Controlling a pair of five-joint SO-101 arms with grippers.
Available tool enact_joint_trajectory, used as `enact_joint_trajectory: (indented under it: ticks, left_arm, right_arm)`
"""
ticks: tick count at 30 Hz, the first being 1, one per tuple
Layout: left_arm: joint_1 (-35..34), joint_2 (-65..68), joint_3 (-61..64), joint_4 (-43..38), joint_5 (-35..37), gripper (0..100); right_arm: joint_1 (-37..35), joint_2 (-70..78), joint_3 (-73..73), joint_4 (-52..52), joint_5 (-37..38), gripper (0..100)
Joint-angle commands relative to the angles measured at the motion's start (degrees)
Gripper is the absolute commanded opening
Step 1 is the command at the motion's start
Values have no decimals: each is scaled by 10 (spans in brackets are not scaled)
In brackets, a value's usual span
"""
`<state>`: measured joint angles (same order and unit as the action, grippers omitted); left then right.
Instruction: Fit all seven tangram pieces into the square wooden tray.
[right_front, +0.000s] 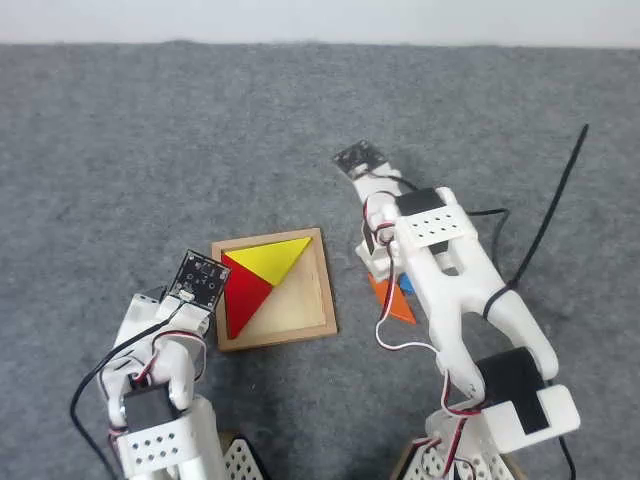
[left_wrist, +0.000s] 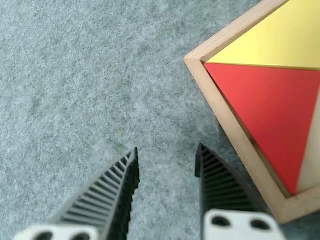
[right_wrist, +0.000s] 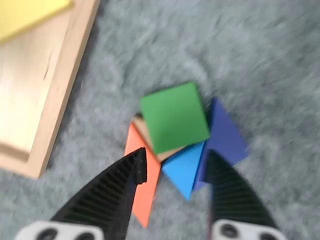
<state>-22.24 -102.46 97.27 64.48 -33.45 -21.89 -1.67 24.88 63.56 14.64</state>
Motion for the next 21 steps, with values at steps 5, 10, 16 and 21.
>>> enact_joint_trajectory:
  ticks: [5, 10, 16, 21]
  left_arm:
    - [-4, -11, -7, 1, -5, 177]
    - [-4, -11, -7, 1, -5, 177]
    - [-4, -11, -7, 1, -5, 177]
    - [-4, -11, -7, 1, -5, 177]
  right_arm:
    - [7, 44, -67, -53, 37, 303]
    - [7, 155, -188, 17, 53, 303]
    - [8, 261, -294, 102, 106, 303]
    - [9, 313, -343, 133, 124, 302]
